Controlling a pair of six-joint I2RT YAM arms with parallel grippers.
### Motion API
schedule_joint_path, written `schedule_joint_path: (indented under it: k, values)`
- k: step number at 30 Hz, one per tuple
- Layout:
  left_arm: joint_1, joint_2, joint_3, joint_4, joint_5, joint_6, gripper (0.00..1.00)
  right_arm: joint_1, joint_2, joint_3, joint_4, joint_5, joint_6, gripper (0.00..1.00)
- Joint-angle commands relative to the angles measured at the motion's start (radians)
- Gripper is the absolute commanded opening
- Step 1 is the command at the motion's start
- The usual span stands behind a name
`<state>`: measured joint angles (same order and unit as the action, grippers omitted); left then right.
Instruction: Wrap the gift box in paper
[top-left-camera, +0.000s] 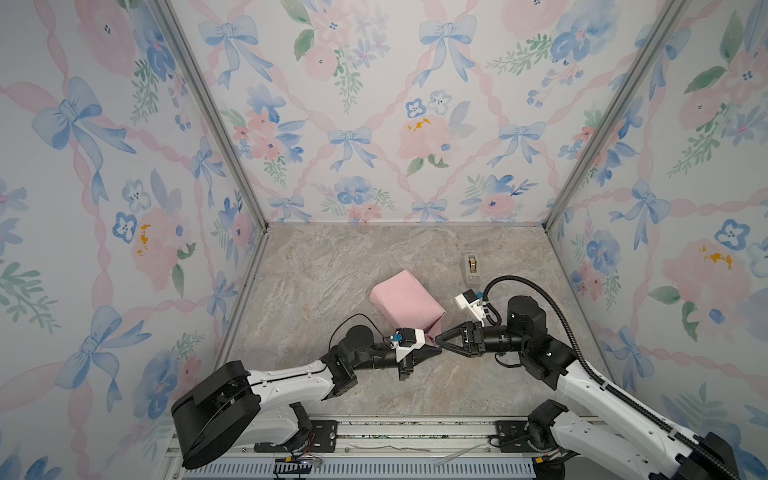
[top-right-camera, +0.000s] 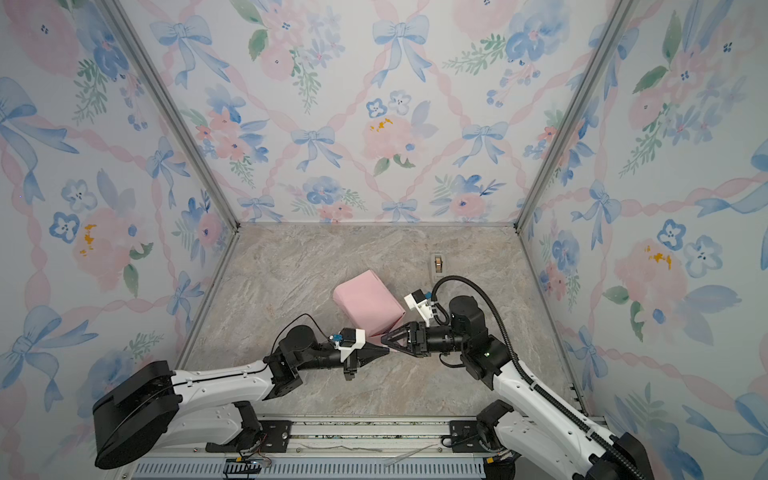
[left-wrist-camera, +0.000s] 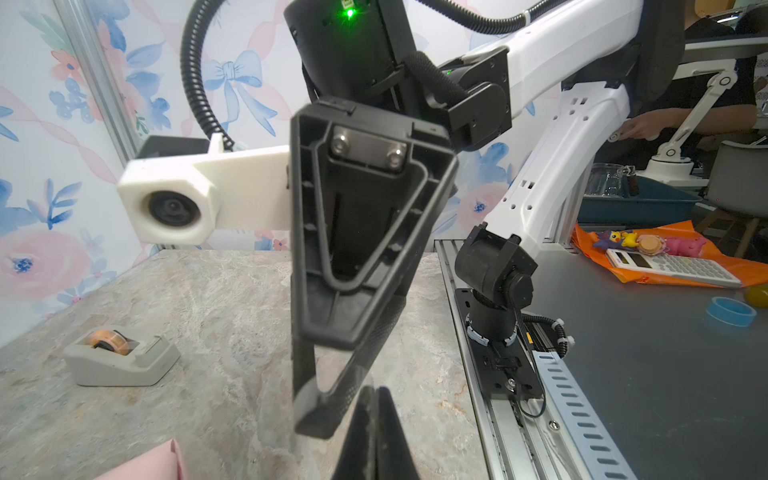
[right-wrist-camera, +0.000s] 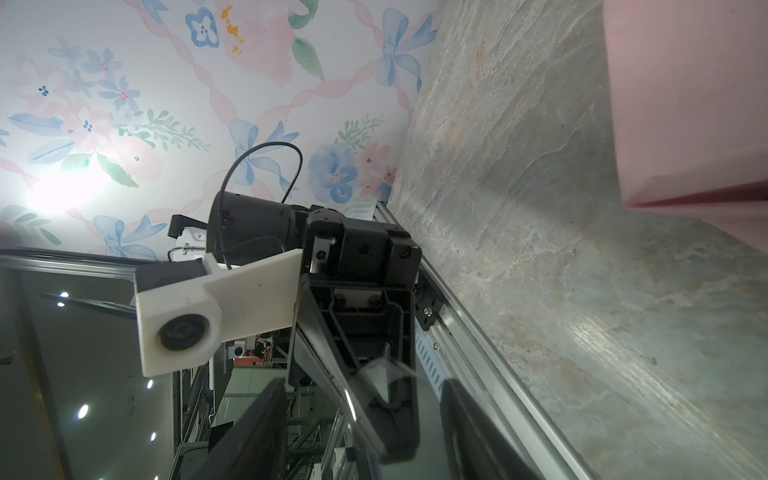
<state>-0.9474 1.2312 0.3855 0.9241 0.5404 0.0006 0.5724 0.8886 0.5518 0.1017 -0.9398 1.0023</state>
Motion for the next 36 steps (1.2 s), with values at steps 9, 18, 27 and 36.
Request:
schedule_joint_path:
  k: [9, 18, 27, 36]
  values:
    - [0.009, -0.012, 0.020, -0.002, 0.026, 0.018, 0.00, 0.018, 0.017, 0.037, 0.146, -0.016, 0.038, 0.47]
    - [0.008, -0.010, 0.018, -0.003, 0.027, 0.018, 0.00, 0.012, 0.041, 0.030, 0.235, -0.004, 0.063, 0.39]
    - [0.009, -0.013, 0.011, -0.002, 0.012, 0.026, 0.00, -0.001, 0.044, 0.020, 0.226, -0.010, 0.066, 0.36]
    - [0.009, -0.012, 0.021, -0.012, 0.007, 0.032, 0.00, -0.090, -0.010, 0.031, -0.137, 0.000, -0.074, 0.61]
